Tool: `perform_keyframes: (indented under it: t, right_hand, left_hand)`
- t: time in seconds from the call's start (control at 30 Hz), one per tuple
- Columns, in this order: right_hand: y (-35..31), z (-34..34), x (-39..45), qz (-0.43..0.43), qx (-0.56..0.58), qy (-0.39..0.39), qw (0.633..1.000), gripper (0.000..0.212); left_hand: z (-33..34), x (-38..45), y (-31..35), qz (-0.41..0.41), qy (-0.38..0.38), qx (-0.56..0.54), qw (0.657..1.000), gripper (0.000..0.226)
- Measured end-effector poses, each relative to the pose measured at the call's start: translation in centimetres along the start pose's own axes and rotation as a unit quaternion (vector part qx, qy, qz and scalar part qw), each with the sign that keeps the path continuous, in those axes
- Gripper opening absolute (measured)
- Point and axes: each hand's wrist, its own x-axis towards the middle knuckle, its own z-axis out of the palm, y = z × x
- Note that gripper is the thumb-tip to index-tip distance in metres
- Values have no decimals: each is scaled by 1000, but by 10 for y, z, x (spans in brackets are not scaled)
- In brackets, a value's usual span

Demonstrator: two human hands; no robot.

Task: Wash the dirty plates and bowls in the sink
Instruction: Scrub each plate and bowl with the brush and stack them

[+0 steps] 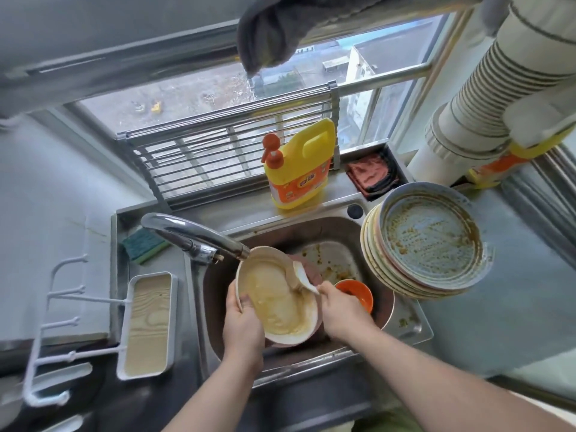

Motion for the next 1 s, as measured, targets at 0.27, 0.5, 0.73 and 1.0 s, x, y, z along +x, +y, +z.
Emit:
perform_keyframes:
  t: [0.27, 0.5, 0.73, 1.0]
  right_hand:
    - [-57, 27, -49, -127, 81, -64, 987, 28]
    - [26, -27, -33, -54, -112, -37, 992, 25]
    - [-59, 12, -28, -128, 3, -30, 991, 30]
    - [30, -35, -40, -57, -204, -29, 977, 42]
  left_hand:
    - [2, 27, -5, -53, 21, -20, 998, 56]
    - [-7, 40, 28, -53, -5, -38, 998, 37]
    - [20, 13, 36, -128, -3, -119, 985, 34]
    - [-7, 37, 29, -85, 2, -33, 996, 46]
